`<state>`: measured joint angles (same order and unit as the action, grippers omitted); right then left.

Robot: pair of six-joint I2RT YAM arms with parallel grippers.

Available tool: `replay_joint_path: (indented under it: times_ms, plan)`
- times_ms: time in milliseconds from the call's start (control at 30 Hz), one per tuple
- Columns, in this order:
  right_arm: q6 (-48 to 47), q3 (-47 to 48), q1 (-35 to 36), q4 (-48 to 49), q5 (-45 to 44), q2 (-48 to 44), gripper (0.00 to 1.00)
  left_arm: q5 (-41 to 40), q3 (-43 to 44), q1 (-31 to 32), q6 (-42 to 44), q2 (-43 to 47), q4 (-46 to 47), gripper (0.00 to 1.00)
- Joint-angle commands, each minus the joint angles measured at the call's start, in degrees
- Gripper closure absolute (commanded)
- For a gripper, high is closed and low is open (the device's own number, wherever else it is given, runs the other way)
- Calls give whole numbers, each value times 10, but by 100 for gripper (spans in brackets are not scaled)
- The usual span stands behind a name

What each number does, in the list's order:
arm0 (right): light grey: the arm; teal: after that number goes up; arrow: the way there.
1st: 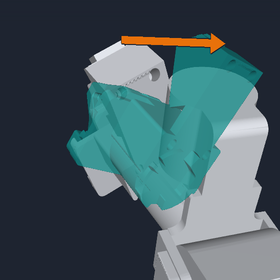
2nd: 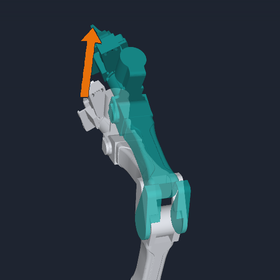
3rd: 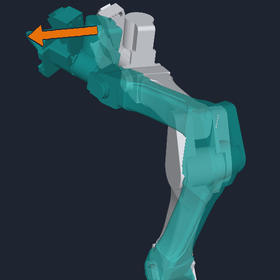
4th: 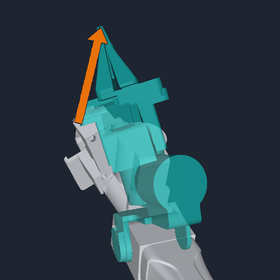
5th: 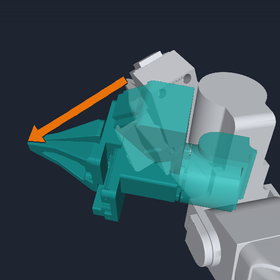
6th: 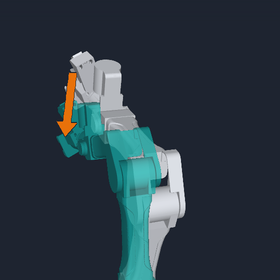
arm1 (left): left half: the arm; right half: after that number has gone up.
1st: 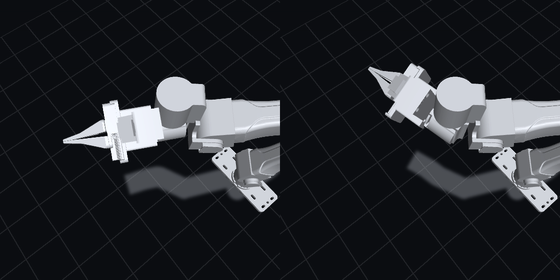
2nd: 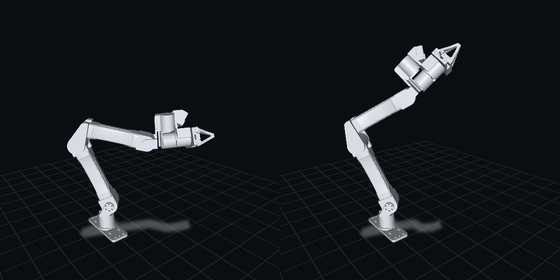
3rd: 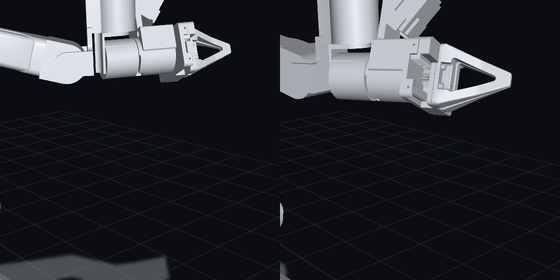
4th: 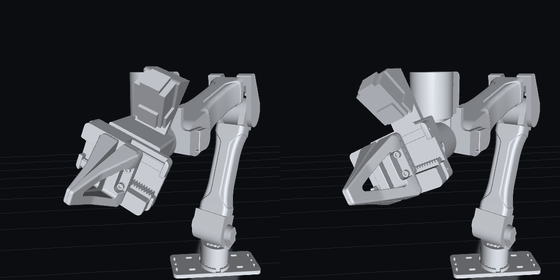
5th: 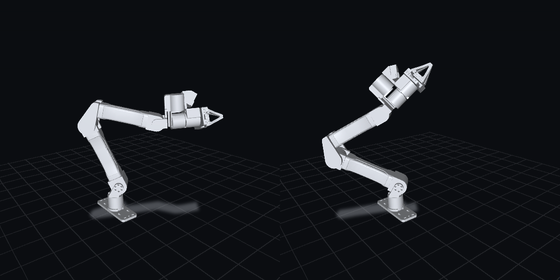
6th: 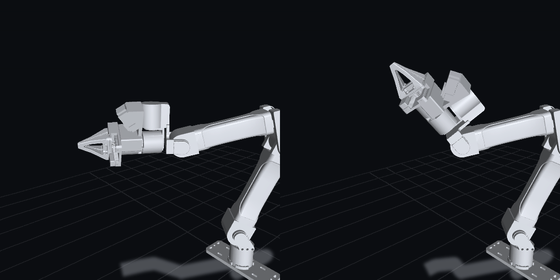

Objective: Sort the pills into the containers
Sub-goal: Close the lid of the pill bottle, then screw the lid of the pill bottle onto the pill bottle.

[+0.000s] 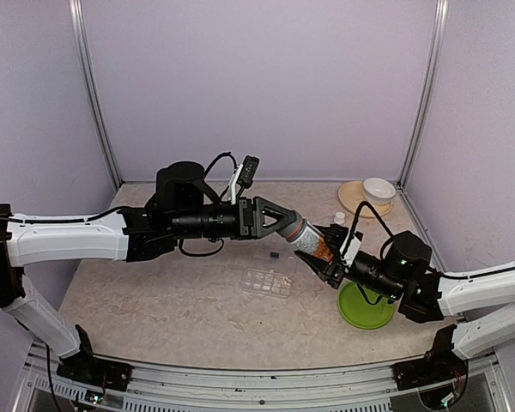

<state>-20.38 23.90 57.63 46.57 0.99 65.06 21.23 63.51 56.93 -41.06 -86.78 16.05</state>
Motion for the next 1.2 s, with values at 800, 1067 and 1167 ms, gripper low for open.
replay_joint_path:
  times_ms: [800, 1067, 1167]
  plan:
    - [214, 108, 58, -149, 72, -71, 100, 127, -75, 15, 175, 45, 136, 61]
    - [306, 119, 57, -183, 124, -101, 100, 134, -85, 14, 248, 72, 120, 41]
    - [292, 122, 57, -209, 94, -104, 100, 106, -86, 13, 238, 84, 119, 5]
